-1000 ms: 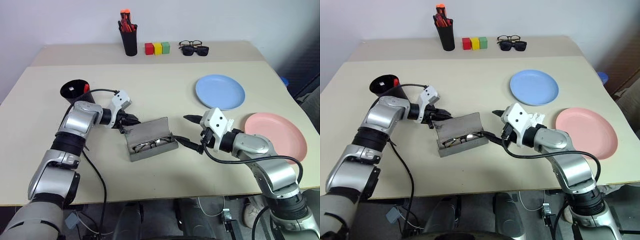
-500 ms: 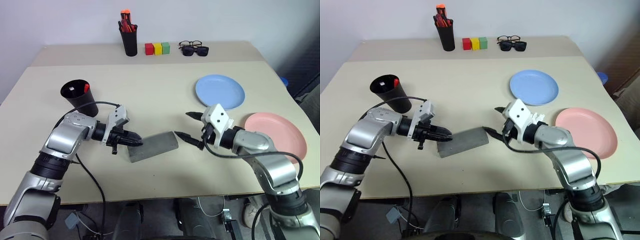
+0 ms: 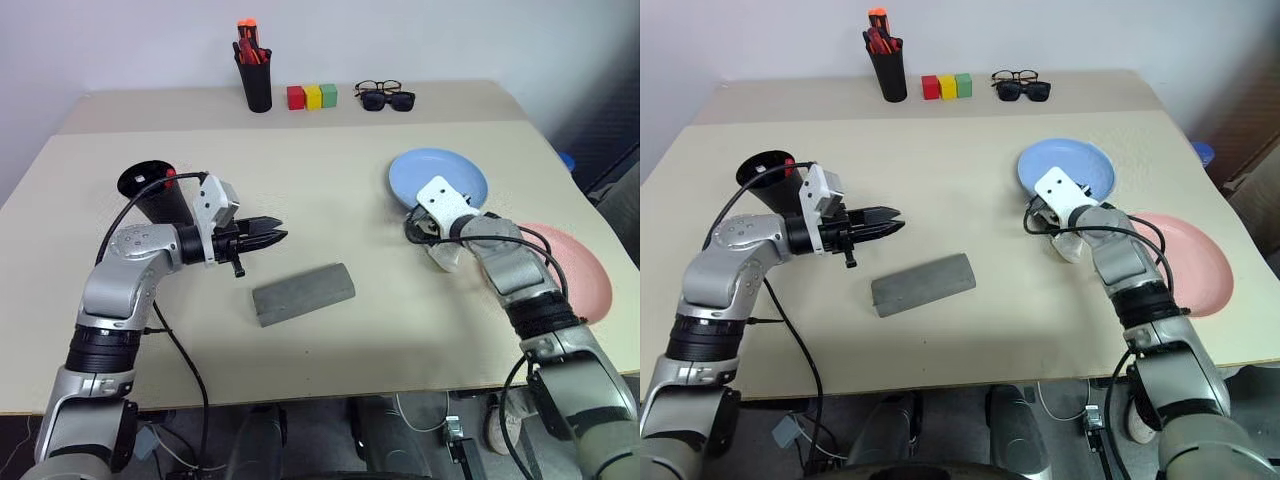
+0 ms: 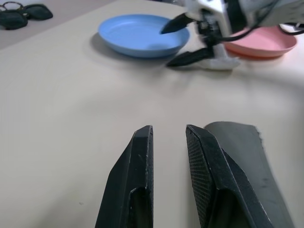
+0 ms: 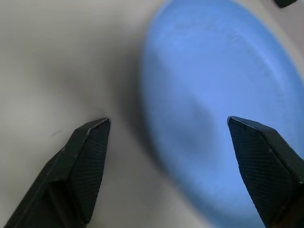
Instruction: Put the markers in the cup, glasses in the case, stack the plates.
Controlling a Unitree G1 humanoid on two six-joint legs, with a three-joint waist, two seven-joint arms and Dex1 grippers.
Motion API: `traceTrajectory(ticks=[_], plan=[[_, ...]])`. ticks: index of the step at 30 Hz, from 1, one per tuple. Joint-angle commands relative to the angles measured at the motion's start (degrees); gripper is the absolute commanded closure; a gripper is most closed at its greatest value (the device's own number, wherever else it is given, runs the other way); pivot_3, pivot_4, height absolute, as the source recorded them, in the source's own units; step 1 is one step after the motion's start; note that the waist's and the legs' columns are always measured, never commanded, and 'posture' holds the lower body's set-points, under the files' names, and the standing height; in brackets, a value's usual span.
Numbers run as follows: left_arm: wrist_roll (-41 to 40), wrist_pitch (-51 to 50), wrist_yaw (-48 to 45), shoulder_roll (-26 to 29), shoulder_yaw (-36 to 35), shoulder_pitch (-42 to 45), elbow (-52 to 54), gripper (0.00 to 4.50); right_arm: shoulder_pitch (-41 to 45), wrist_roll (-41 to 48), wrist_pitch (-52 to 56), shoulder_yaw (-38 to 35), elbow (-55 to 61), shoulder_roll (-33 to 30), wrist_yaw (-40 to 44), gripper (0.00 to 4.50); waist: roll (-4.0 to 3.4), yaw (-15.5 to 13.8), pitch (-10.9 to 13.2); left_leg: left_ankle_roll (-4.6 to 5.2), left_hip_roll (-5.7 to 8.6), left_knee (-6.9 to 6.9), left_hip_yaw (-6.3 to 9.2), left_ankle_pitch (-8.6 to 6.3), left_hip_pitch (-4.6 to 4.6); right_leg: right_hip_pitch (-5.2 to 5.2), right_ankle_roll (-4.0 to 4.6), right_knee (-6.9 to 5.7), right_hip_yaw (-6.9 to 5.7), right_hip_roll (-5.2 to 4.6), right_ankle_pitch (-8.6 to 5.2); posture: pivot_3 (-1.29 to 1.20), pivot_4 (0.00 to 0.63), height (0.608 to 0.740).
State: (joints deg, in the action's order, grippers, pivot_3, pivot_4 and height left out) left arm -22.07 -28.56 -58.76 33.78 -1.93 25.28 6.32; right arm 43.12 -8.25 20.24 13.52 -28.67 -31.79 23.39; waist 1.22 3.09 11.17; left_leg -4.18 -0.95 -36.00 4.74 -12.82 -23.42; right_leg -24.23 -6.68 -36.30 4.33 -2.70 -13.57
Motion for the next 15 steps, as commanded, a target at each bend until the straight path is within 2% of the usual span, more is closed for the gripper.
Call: traceTrajectory(ticks=[1,5,6,10,13,15], plan=[[-1.9,-0.9,1.8,1.0,-1.8,-2.5,5.5,3.48,2.1,-2.4,-4.1,0.0,-4.0,0.7,-1.0,2.30,0.00,0.0,0.0,0.00,0.00,0.00,0.00,0.00,0.00,0.00,0.00,0.00,0.00,0.00,0.00,0.00,0.150,0.740],[-2.6,-1.0,2.9,1.2,-1.2,-5.6,8.8,3.48,0.7,-2.9,-5.4,-1.1,0.0,-0.3,0.0,4.38,-0.01,-0.3,0.0,0.00,0.01,-0.01,0.00,0.00,-0.01,0.00,0.00,0.00,0.00,0.00,0.00,0.00,0.150,0.740],[-2.7,-0.9,3.2,1.1,-1.0,-6.1,9.3,3.48,0.1,-3.2,-5.6,-1.4,1.5,-0.8,0.0,4.45,-0.01,-0.4,0.0,0.00,0.01,0.00,0.00,0.00,-0.01,0.00,0.00,0.00,0.00,0.00,0.00,0.00,0.150,0.740],[-2.9,-1.2,4.5,-0.3,0.9,-5.9,8.9,3.48,-8.2,-2.6,-2.5,-5.6,20.4,-7.7,4.1,4.45,-0.09,-1.1,0.1,0.00,0.02,0.02,0.04,0.00,-0.04,0.00,0.00,0.01,-0.02,-0.01,-0.01,0.00,0.150,0.740],[-2.8,-0.4,4.4,-1.9,2.7,-4.3,7.3,3.48,-20.0,0.2,3.7,-14.0,37.6,-14.4,9.1,4.45,-0.11,-1.9,0.1,0.01,0.03,0.01,0.03,-0.01,-0.08,0.00,-0.01,0.05,-0.02,-0.02,-0.01,0.00,0.150,0.740],[-2.6,-0.3,4.4,-2.5,3.4,-3.5,6.3,3.48,-25.4,1.6,6.8,-18.0,44.3,-16.8,11.2,4.45,-0.11,-2.0,0.0,0.07,0.02,-0.03,0.03,-0.04,-0.07,0.02,-0.03,0.06,-0.02,0.00,-0.03,0.00,0.150,0.740]])
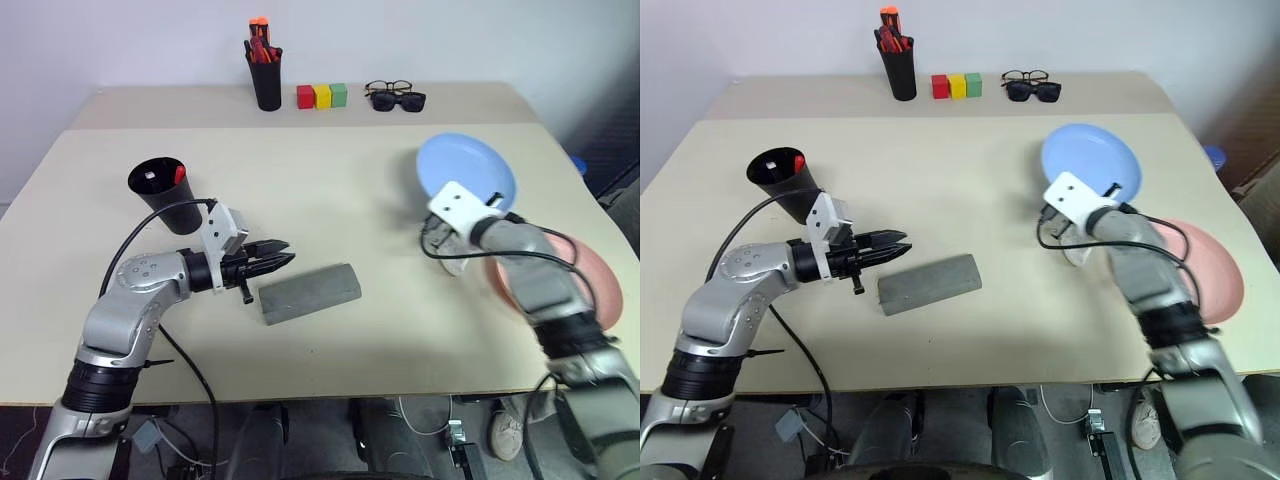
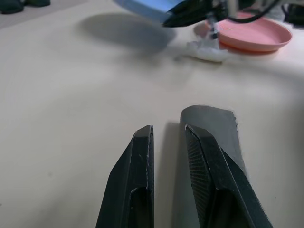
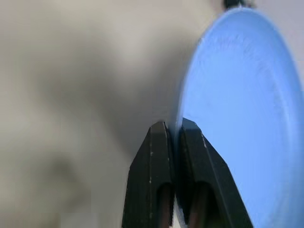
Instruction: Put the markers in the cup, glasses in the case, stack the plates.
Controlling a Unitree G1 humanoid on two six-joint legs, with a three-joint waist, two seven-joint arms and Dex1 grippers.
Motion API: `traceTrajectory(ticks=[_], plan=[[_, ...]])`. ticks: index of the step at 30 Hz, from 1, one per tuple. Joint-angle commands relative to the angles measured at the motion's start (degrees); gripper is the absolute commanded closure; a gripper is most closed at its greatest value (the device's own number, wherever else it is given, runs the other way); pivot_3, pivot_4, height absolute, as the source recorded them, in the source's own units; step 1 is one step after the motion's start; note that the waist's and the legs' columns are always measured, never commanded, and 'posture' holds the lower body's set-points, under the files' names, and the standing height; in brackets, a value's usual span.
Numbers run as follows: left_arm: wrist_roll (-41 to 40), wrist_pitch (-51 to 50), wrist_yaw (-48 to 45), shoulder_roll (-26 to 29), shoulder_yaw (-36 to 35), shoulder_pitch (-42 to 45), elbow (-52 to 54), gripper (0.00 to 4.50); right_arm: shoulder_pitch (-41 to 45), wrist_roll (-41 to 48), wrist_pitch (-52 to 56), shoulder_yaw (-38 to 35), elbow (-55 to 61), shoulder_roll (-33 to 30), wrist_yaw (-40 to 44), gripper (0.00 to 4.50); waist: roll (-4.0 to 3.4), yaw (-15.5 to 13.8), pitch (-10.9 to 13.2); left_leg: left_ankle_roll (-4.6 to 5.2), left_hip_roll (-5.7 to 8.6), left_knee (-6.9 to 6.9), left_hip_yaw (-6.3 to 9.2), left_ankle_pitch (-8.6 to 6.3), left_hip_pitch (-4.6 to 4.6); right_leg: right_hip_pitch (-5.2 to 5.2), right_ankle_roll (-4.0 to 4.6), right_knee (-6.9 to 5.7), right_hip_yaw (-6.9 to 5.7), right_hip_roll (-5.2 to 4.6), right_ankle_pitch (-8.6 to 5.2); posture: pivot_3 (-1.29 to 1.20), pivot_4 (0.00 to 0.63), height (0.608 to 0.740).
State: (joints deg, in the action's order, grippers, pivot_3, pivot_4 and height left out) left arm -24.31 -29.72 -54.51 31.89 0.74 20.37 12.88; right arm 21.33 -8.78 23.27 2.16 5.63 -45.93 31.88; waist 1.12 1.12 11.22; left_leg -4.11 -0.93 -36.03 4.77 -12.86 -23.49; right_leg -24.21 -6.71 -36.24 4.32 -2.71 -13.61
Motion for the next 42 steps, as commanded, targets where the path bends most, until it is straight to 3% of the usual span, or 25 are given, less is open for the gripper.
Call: traceTrajectory(ticks=[1,5,8,11,15,20,25,31,32,34,38,41,42], plan=[[-0.3,1.2,-0.1,-0.9,1.1,1.9,-0.9,3.48,-7.0,3.0,5.1,-9.4,13.5,-3.6,3.8,4.45,-0.01,0.2,0.0,0.00,0.00,-0.01,-0.01,0.00,0.01,0.01,0.00,0.00,0.01,0.00,0.00,0.00,0.150,0.740],[-0.8,1.8,-1.3,-3.2,2.5,4.9,-4.8,3.48,-23.1,5.0,10.9,-22.2,26.0,-5.2,8.7,4.45,-0.03,0.0,0.0,0.01,-0.02,-0.03,-0.02,0.00,0.11,0.13,0.00,0.01,0.03,0.04,-0.02,0.00,0.150,0.740],[-0.4,2.6,-2.0,-4.7,3.6,7.0,-7.5,3.48,-29.1,7.2,14.3,-26.4,28.9,-4.7,11.0,4.45,-0.04,0.2,0.0,0.01,-0.01,-0.12,-0.08,0.00,0.13,0.16,0.17,0.02,0.07,0.02,-0.11,0.00,0.150,0.740],[0.3,3.8,-2.5,-5.4,4.1,8.2,-9.1,3.48,-29.7,7.4,14.1,-25.0,29.8,-4.6,10.6,3.51,-0.04,0.8,0.0,0.01,-0.01,-0.14,-0.13,0.00,0.18,0.19,0.20,0.02,0.12,0.02,-0.11,0.00,0.150,0.740],[0.2,4.0,-2.1,-5.0,3.9,8.0,-9.1,3.48,-24.7,8.7,13.4,-19.0,29.9,-1.8,8.4,1.52,-0.03,1.6,0.0,0.01,-0.02,-0.09,-0.12,0.00,0.21,0.21,0.20,0.02,0.11,0.03,-0.11,0.00,0.150,0.740],[0.0,3.7,0.1,-3.8,2.6,4.2,-5.1,3.48,-16.6,6.7,11.5,-6.5,22.2,6.0,4.1,1.52,-0.02,1.4,-0.1,0.01,-0.03,-0.06,-0.09,0.00,0.22,0.21,0.19,0.00,0.12,0.05,-0.11,0.00,0.150,0.740],[-0.9,2.6,2.5,-3.3,1.3,2.2,-2.3,3.48,-13.0,1.8,10.6,-1.4,13.1,7.5,-1.4,1.52,0.00,0.8,0.0,0.01,0.02,-0.12,-0.09,0.00,0.11,0.20,0.19,0.08,0.11,-0.03,-0.12,0.00,0.150,0.740],[-1.9,1.4,2.8,-3.0,0.8,2.0,-1.7,3.48,-14.3,0.2,9.4,-3.2,14.5,5.4,-3.1,4.37,-0.01,0.9,-0.1,0.01,0.02,-0.09,-0.09,0.00,0.14,0.20,0.17,0.07,0.11,-0.01,-0.11,0.00,0.150,0.740],[-1.9,1.3,2.8,-3.1,0.8,2.1,-1.9,3.48,-14.7,0.2,9.3,-3.9,15.4,5.1,-3.1,4.47,-0.01,1.0,-0.1,0.01,0.02,-0.10,-0.09,0.00,0.14,0.20,0.17,0.07,0.11,-0.01,-0.11,0.00,0.150,0.740],[-1.8,1.5,2.7,-3.1,0.8,2.3,-2.3,3.48,-15.3,0.4,9.5,-5.3,17.2,4.7,-3.1,4.47,-0.01,1.0,-0.1,0.01,0.02,-0.10,-0.09,0.00,0.14,0.20,0.16,0.06,0.10,-0.01,-0.10,0.00,0.150,0.740],[0.8,4.7,5.6,-3.0,-0.6,2.4,-4.1,3.48,-15.8,1.6,17.5,-15.4,25.2,3.7,-3.4,4.47,-0.04,1.2,0.0,0.01,0.01,-0.09,-0.08,0.00,0.15,0.20,0.08,0.03,0.11,0.00,-0.06,0.00,0.150,0.740],[1.7,6.4,4.9,-1.6,-0.9,1.0,-5.3,3.48,-19.0,0.0,20.5,-19.5,23.8,0.8,-2.7,4.47,0.01,1.1,-0.1,0.01,0.01,-0.10,-0.08,0.00,0.15,0.20,0.04,0.04,0.10,0.00,-0.04,0.00,0.150,0.740],[1.7,6.6,4.8,-1.2,-1.3,0.4,-5.8,3.48,-20.3,-0.5,21.2,-20.3,22.9,-0.1,-2.6,4.19,0.01,1.0,-0.1,0.01,0.01,-0.09,-0.08,0.00,0.15,0.21,0.07,0.05,0.10,-0.01,-0.06,0.00,0.150,0.740]])
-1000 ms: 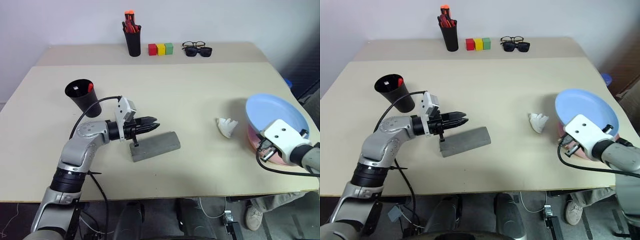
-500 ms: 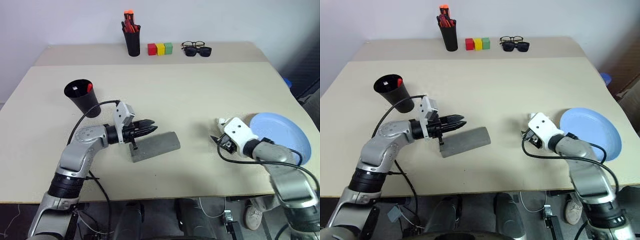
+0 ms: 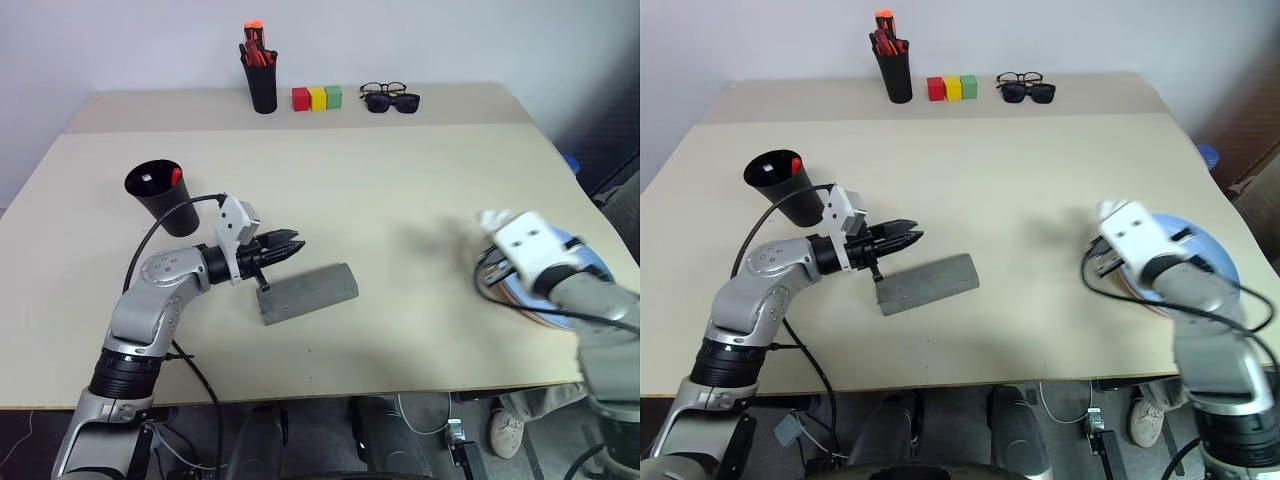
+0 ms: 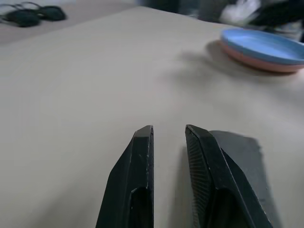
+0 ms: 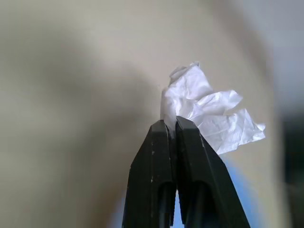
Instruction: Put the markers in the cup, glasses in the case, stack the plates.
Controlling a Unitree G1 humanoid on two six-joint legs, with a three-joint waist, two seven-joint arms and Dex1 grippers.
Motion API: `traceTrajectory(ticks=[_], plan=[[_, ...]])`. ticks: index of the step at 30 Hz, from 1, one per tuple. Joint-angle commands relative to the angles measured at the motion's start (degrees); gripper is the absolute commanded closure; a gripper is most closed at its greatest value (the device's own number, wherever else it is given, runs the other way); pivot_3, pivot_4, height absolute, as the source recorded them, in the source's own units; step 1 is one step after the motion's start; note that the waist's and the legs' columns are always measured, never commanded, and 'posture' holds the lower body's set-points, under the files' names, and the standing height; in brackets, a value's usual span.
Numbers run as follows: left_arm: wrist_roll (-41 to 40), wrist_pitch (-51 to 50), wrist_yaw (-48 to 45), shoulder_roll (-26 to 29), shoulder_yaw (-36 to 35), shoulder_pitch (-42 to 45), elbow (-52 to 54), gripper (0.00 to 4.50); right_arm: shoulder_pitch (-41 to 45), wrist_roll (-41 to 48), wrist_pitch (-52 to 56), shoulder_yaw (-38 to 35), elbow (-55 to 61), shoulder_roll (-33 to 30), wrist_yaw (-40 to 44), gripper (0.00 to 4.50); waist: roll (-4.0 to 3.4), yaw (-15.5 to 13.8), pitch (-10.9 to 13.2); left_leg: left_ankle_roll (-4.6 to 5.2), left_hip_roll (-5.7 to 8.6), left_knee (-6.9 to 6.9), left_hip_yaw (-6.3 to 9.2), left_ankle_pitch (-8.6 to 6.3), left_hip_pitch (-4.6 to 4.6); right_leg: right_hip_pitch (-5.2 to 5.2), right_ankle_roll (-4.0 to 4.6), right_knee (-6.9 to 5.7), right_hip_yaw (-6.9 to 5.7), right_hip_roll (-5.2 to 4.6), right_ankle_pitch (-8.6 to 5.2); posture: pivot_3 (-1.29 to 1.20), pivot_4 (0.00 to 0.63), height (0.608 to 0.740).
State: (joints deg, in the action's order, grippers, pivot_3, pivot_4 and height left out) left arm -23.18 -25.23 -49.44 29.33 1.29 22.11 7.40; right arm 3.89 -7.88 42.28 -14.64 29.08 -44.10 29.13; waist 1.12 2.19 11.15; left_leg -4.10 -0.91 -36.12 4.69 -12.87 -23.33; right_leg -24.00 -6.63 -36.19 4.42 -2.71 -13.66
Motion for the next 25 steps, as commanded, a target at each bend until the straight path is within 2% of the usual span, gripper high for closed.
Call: traceTrajectory(ticks=[1,2,6,8,11,18,21,25], plan=[[0.6,2.2,0.0,1.3,-1.9,-1.6,-0.6,3.48,-3.7,-1.4,2.2,-4.2,-1.5,-2.6,0.3,3.87,0.01,-0.1,0.0,0.00,0.00,0.03,0.00,0.00,0.00,0.00,0.11,0.02,-0.01,0.00,-0.06,0.00,0.150,0.740],[0.6,2.2,0.4,1.3,-2.0,-1.8,-0.7,3.48,-4.1,-1.5,1.6,-4.1,-2.2,-3.1,0.2,3.61,0.01,0.0,0.0,0.01,0.00,0.05,0.00,0.00,0.01,0.00,0.11,0.02,0.00,0.00,-0.06,0.00,0.150,0.740],[1.6,2.9,2.7,1.7,-2.7,-3.6,1.0,3.48,-1.3,-2.4,-2.9,-1.8,-5.8,-4.5,-1.1,1.68,-0.02,0.5,0.0,0.01,0.00,-0.01,-0.06,-0.01,0.02,0.00,0.13,0.02,0.05,-0.01,-0.06,0.00,0.150,0.740],[0.8,2.1,4.4,1.5,-4.3,-5.2,3.0,3.48,1.5,-1.9,-6.1,-0.2,-7.9,-3.9,-1.4,1.68,-0.04,0.7,0.0,0.01,-0.02,0.00,-0.09,0.00,0.08,0.00,0.15,0.01,0.07,0.00,-0.05,0.00,0.150,0.740],[0.9,3.0,7.8,1.6,-8.1,-10.3,5.9,3.48,7.3,4.0,-9.4,0.2,-10.9,1.6,-0.7,1.68,-0.04,1.1,0.0,0.01,-0.05,0.08,-0.10,-0.01,0.13,0.00,0.14,-0.02,0.07,0.03,-0.04,0.00,0.150,0.740],[2.1,5.6,18.2,1.6,-23.5,-23.6,9.2,3.48,13.2,16.6,-16.1,4.2,-15.2,9.8,8.4,1.68,-0.01,1.0,0.0,0.03,-0.05,0.10,-0.05,-0.02,0.07,0.00,-0.02,-0.01,0.05,0.02,0.02,0.00,0.150,0.740],[2.3,6.3,19.6,2.1,-27.1,-27.9,11.1,3.48,14.8,18.8,-17.4,6.3,-17.4,10.5,11.3,1.68,-0.02,0.5,0.0,0.03,-0.04,0.05,-0.08,-0.02,0.06,0.01,0.14,0.02,0.06,0.00,-0.05,0.00,0.150,0.740],[2.2,6.2,21.1,1.5,-28.3,-30.3,13.4,3.48,17.0,19.5,-18.2,8.5,-20.6,10.7,12.4,1.68,-0.01,0.1,0.0,0.03,-0.03,0.03,-0.08,-0.02,0.05,0.03,0.16,0.07,0.05,-0.01,-0.07,0.00,0.150,0.740]])
